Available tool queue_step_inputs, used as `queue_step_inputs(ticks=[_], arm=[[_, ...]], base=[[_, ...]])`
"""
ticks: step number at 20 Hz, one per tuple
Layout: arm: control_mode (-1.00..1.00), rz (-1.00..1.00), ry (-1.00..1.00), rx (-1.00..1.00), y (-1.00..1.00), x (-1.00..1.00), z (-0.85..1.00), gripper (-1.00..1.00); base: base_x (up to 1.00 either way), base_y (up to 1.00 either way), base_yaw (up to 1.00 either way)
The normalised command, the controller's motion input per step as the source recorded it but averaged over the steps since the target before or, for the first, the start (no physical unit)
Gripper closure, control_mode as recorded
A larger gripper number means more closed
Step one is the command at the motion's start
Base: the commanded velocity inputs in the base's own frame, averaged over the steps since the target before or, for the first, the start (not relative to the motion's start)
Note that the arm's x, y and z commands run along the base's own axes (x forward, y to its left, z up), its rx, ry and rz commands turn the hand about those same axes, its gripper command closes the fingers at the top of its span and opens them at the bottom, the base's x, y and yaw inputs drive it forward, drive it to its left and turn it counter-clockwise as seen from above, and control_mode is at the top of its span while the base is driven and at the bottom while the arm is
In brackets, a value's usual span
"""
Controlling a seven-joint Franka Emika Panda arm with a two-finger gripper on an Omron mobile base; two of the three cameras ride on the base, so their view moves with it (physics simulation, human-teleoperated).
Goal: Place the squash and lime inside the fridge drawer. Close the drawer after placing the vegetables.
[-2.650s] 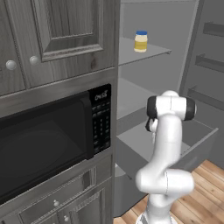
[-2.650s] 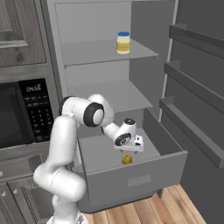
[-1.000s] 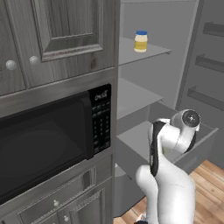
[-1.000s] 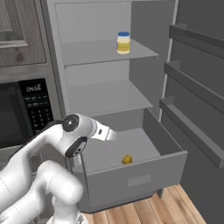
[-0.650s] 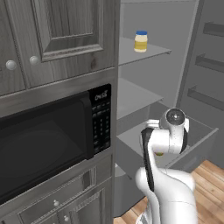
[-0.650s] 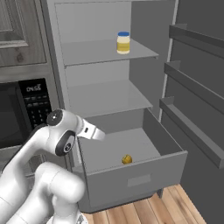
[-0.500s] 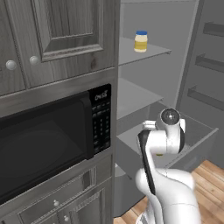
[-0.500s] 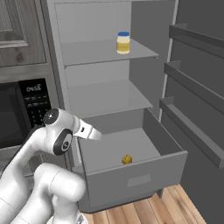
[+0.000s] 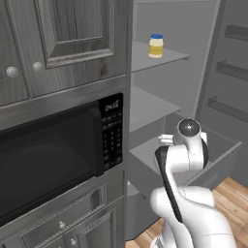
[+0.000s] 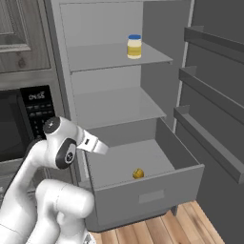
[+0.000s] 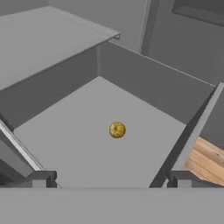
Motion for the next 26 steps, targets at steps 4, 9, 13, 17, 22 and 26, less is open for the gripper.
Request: queue_step_inputs(ticks=[4, 9, 13, 17, 22, 26], arm=[[1.00, 0.00, 0.00, 0.00, 0.00, 0.00, 0.00, -1.00], [1.00, 0.00, 0.00, 0.00, 0.00, 0.00, 0.00, -1.00], [1.00, 0.00, 0.00, 0.00, 0.00, 0.00, 0.00, -1.00], [1.00, 0.00, 0.00, 0.00, 0.00, 0.00, 0.00, -1.00], [1.00, 0.00, 0.00, 0.00, 0.00, 0.00, 0.00, -1.00], [1.00, 0.00, 0.00, 0.00, 0.00, 0.00, 0.00, -1.00]], base=[[-1.00, 0.28, 0.04], [-0.98, 0.82, 0.25], [-0.68, 1.00, 0.38], [-0.35, 1.00, 0.43], [-0.14, 1.00, 0.44], [0.00, 1.00, 0.38]])
